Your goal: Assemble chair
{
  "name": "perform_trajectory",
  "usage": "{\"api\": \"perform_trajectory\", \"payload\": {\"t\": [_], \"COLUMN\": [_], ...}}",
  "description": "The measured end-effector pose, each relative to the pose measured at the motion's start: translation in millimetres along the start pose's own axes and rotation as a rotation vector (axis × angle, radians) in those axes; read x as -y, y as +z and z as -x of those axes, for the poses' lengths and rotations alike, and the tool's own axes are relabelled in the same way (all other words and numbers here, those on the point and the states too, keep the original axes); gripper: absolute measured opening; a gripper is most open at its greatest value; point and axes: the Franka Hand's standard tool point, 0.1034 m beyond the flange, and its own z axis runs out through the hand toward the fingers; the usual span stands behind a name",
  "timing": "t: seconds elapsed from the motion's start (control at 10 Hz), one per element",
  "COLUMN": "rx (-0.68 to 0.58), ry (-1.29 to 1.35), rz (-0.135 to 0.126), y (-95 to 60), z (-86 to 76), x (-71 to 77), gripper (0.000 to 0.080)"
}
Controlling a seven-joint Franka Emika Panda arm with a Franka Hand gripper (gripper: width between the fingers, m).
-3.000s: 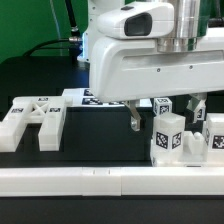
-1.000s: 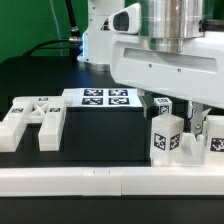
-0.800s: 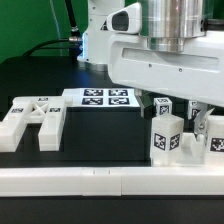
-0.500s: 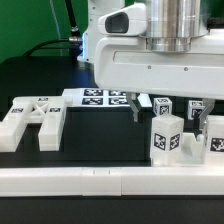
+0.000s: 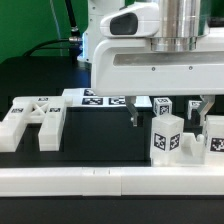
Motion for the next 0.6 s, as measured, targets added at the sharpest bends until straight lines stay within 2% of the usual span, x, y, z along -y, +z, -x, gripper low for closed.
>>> {"api": "perform_trajectory", "payload": {"t": [0.6], "rx": [0.01], "ry": [-0.302], "rz": [0.031], "y": [-4.1], "z": [-6.1], "x": [-4.8], "gripper": [0.0648]}}
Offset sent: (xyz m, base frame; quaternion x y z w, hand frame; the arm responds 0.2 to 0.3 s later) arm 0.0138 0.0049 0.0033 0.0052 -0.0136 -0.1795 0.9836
